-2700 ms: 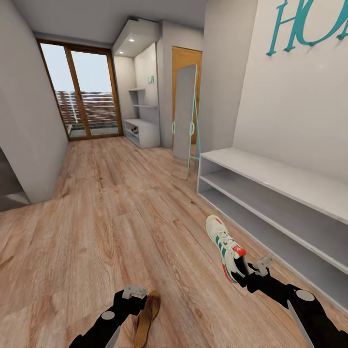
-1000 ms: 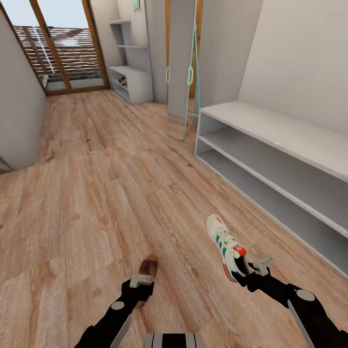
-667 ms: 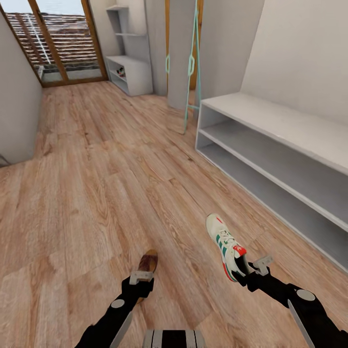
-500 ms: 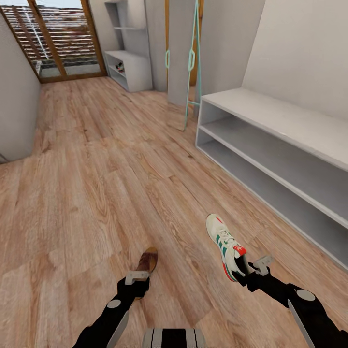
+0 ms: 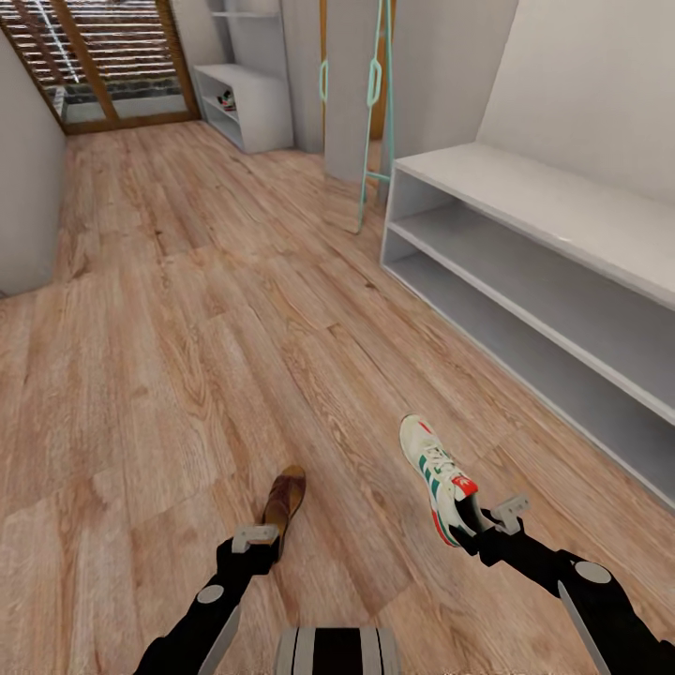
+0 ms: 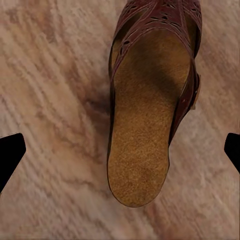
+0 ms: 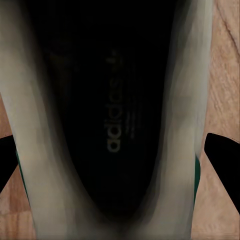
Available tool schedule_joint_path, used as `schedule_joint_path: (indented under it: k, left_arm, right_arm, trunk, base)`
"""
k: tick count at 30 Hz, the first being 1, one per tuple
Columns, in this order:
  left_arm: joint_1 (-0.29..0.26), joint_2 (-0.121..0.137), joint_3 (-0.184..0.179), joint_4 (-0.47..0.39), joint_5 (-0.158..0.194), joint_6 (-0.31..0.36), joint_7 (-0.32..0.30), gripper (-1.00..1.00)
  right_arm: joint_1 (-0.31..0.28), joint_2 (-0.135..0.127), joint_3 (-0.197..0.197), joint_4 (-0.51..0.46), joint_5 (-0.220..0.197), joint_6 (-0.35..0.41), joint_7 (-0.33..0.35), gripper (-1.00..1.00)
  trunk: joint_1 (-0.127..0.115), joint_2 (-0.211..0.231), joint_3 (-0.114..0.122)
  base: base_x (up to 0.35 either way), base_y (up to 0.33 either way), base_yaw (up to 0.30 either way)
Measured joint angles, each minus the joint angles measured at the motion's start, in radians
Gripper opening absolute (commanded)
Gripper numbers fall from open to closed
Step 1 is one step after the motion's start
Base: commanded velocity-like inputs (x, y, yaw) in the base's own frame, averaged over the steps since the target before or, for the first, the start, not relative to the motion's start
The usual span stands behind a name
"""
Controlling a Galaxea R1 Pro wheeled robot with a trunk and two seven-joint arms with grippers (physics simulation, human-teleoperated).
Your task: Pick up the two gym shoes and the two sandals from the corridor floor and place them onto the hallstand (shoe rack) in the corridor, making sure they are on the rack and not on the floor. Arrange them so the two gym shoes are next to each other and the two sandals are next to each other.
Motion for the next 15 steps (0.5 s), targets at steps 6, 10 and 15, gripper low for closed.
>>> schedule_joint_path:
  k: [6, 10, 15]
  left_arm:
    - [-0.001, 0.001, -0.008, 0.0, -0.002, -0.008, 0.0, 1.0]
    - [-0.001, 0.001, -0.011, 0.0, -0.002, -0.01, 0.0, 1.0]
    - [-0.001, -0.001, -0.014, 0.0, -0.003, -0.01, 0.0, 1.0]
  right_arm:
    - [0.0, 0.0, 0.0, 0.0, -0.001, 0.0, 0.0, -1.0]
    - [0.0, 0.0, 0.0, 0.0, -0.001, 0.0, 0.0, -1.0]
    - [0.0, 0.0, 0.0, 0.0, -0.001, 0.0, 0.0, -1.0]
  trunk:
    - [0.001, -0.001, -0.008]
    - [0.001, -0.001, -0.008]
    - [0.001, -0.001, -0.008]
  base:
    - [0.0, 0.0, 0.0]
    - [0.0, 0.0, 0.0]
    - [0.0, 0.0, 0.0]
